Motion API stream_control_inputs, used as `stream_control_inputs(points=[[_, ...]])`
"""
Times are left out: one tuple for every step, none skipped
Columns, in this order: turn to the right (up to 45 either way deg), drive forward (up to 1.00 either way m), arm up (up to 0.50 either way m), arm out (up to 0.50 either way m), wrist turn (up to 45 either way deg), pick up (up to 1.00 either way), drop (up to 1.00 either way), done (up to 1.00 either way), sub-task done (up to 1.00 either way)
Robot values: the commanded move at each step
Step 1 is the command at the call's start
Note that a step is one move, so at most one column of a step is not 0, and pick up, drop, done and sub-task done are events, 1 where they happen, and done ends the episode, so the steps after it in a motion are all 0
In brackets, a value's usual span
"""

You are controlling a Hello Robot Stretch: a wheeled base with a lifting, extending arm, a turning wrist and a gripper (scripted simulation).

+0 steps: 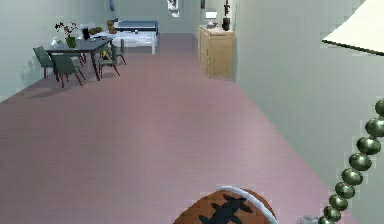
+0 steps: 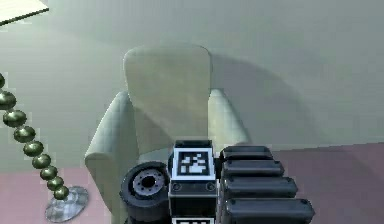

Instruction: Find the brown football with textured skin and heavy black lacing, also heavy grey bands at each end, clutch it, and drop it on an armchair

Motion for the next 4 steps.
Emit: stream_control_inputs(points=[[0.0,0.00,0.00,0.48,0.0,0.00,0.00,0.00,0.00],[0.0,0.00,0.00,0.00,45.0,0.00,0.00,0.00,0.00],[0.0,0.00,0.00,0.00,45.0,0.00,0.00,0.00,0.00],[0.0,0.00,0.00,0.00,30.0,0.00,0.00,0.00,0.00]])
